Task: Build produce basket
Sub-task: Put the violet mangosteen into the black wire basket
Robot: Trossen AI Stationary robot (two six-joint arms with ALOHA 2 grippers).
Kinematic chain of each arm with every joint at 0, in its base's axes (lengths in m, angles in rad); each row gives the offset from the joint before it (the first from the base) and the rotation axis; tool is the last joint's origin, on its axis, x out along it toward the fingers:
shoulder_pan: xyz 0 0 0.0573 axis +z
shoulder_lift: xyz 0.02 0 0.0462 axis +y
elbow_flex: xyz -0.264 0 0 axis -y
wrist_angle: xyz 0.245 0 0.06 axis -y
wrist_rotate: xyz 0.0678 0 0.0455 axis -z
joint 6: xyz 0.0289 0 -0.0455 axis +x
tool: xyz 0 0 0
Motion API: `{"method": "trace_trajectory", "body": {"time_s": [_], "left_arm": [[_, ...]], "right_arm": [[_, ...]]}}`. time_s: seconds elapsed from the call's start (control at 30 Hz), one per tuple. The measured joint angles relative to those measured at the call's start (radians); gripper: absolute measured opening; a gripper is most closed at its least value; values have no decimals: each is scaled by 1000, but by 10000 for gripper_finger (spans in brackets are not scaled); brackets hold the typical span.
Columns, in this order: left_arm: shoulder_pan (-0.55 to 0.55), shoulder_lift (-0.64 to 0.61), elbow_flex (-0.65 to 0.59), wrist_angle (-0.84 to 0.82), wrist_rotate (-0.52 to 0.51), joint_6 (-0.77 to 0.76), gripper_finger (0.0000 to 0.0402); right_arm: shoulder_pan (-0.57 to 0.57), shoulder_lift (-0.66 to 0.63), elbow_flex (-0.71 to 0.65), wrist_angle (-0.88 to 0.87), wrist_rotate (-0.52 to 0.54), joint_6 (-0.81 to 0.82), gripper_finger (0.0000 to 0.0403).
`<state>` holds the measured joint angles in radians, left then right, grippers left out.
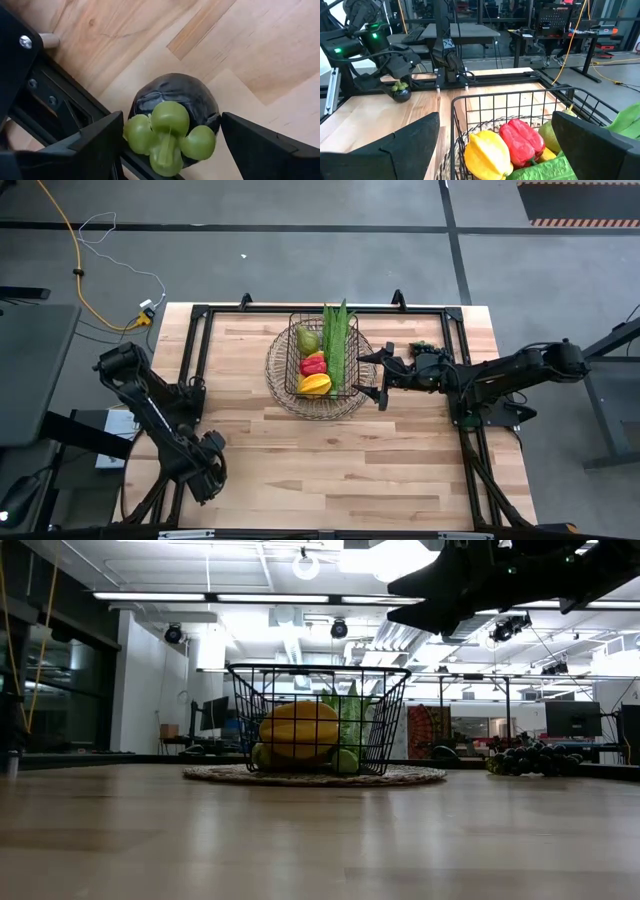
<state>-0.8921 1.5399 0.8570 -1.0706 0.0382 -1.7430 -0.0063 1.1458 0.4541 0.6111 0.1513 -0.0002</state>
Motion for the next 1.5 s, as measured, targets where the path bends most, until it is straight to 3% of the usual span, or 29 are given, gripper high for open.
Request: {"method": "trace_trajectory", "body": {"time_s": [0.37, 0.6, 0.87, 1.0, 1.23, 1.37, 1.5], "left_arm": [[0, 75, -1, 6, 44, 35, 322], [4, 88, 0, 3, 56, 79, 284], [68, 89, 33, -6, 32, 346, 254], [109, 62, 103, -14, -121, 527, 253], [149, -68, 236, 1, -614, 892, 252], [180, -194, 226, 59, -838, 1052, 251], [246, -350, 152, 165, -959, 1211, 251]], "right_arm": [[0, 0, 0, -3, 0, 0, 374], [0, 0, 0, -3, 0, 0, 374], [0, 0, 0, -3, 1, 0, 374], [0, 0, 0, -3, 1, 0, 374], [0, 0, 0, -3, 0, 0, 374], [0, 0, 0, -9, 0, 0, 374], [0, 0, 0, -13, 0, 0, 374]]}}
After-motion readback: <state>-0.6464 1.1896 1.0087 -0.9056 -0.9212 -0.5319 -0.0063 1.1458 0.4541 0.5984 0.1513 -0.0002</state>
